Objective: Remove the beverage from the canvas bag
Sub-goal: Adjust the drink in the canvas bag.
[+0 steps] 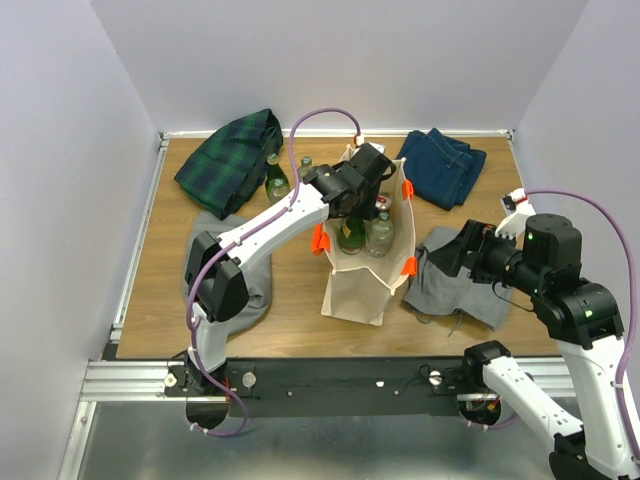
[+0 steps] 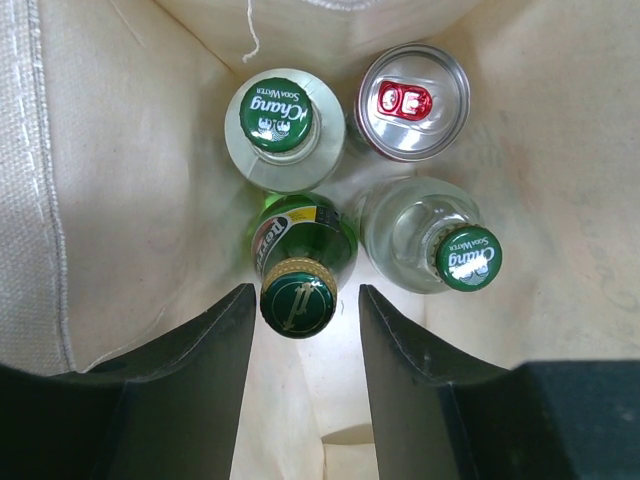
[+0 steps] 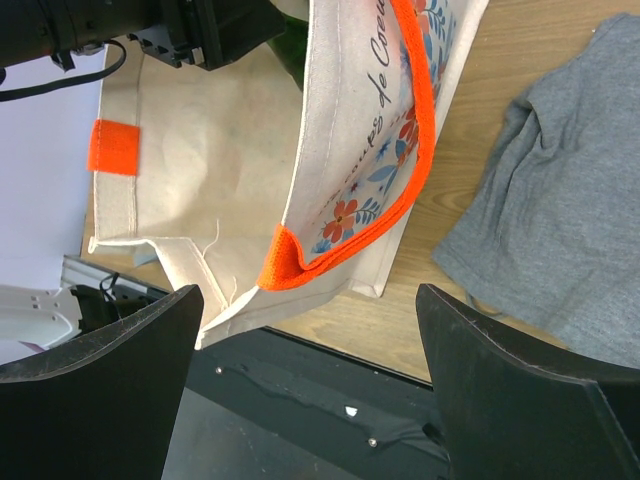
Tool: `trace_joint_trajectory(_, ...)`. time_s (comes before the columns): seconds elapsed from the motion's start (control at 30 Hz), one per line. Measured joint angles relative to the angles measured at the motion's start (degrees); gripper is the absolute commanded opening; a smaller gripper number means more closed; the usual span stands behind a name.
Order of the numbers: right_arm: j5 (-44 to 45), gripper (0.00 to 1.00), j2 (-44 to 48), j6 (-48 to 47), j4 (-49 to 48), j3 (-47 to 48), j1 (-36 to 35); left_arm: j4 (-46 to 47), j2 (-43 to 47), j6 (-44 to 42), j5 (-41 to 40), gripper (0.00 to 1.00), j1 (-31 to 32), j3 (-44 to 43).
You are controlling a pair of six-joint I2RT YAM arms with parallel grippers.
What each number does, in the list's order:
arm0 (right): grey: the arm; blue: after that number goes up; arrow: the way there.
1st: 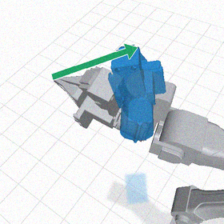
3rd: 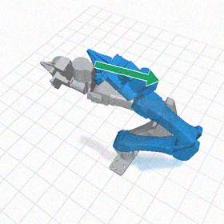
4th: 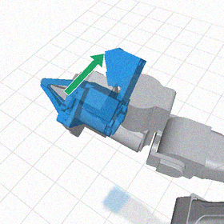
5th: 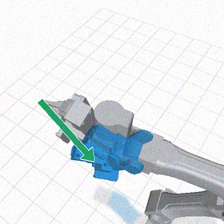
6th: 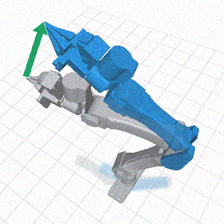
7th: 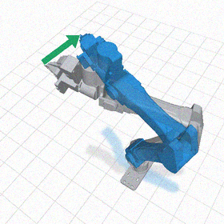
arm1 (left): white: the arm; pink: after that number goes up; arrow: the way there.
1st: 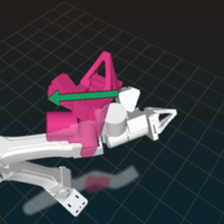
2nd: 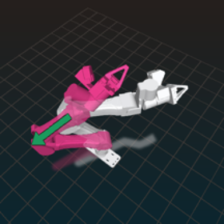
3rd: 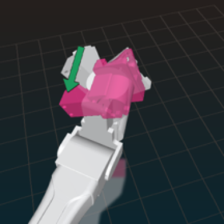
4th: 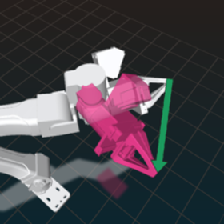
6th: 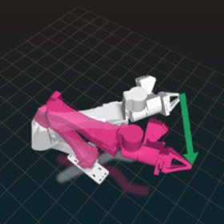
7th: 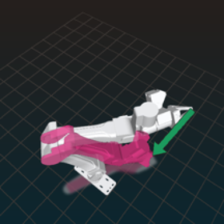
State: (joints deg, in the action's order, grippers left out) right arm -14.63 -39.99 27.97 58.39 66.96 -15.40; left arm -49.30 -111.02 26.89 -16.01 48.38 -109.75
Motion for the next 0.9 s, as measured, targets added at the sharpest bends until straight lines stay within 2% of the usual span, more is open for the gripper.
trace_joint_trajectory(0.17, 0.0, 0.96, 0.2, 0.0, 0.0, 0.0, 0.0, 0.0, -0.3, 0.0, 0.0, 0.57, 0.0, 0.9)
trace_joint_trajectory(0.47, 0.0, 0.96, 0.3, 0.0, 0.0, -0.1, 0.0, 0.0, -0.7, 0.0, 0.0, 0.52, 0.0, 0.9)
trace_joint_trajectory(0.6, 0.0, 0.96, 0.3, 0.0, 0.0, -0.1, 0.0, 0.0, -0.7, 0.0, 0.0, 0.47, 0.0, 0.9)
trace_joint_trajectory(0.63, 0.0, 0.96, 0.3, 0.0, 0.0, -0.1, 0.0, 0.0, -0.7, -0.1, 0.0, 0.44, 0.0, 0.9)
trace_joint_trajectory(0.8, 0.0, 0.96, 0.3, 0.0, 0.0, -0.2, 0.0, 0.0, -0.9, -0.2, -0.1, 0.42, -0.1, 0.9)
trace_joint_trajectory(0.9, 0.0, 0.96, 0.3, 0.0, 0.0, -0.2, 0.0, 0.0, -0.9, -0.2, -0.1, 0.34, -0.1, 0.9)
